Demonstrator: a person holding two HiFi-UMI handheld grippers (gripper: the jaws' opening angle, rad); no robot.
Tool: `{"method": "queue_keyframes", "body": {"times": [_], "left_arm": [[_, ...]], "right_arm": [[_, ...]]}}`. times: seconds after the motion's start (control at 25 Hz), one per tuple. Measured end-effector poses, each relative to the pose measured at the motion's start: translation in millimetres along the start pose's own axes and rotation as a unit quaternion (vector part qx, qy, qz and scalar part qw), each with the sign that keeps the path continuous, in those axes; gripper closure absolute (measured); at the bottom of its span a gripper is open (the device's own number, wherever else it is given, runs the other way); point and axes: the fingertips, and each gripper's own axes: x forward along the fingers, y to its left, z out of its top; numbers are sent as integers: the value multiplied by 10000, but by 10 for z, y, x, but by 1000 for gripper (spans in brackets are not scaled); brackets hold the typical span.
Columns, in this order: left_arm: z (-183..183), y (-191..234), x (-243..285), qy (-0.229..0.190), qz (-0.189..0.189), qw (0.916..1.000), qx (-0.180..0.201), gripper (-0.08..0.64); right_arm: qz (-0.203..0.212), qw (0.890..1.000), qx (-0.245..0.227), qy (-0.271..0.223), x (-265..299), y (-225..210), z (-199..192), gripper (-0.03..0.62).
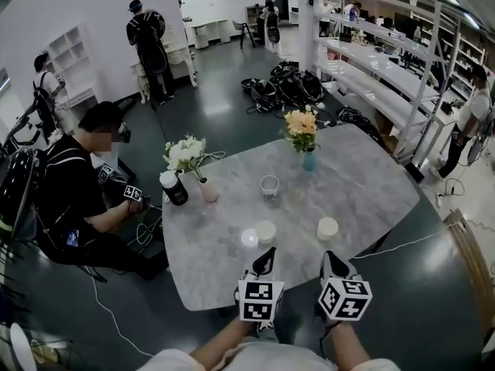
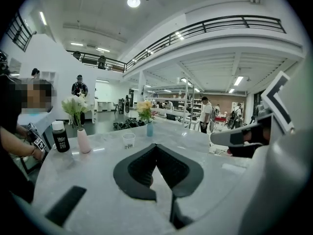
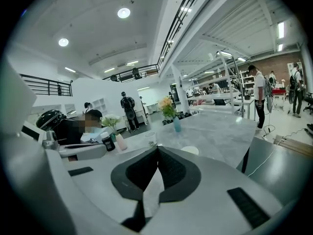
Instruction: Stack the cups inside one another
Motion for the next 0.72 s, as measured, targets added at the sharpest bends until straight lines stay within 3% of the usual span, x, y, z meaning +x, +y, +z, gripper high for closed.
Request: {"method": "queue_keyframes", "body": {"times": [0.48, 0.72], "left_arm": [[-234, 198, 485, 375, -38, 9989, -280, 565], [-244, 137, 620, 495, 142, 9977, -451, 565]], "right_arm": [[15, 9994, -81, 350, 438, -66, -83, 584], [316, 9981, -175, 501, 638, -98, -32, 584]]}}
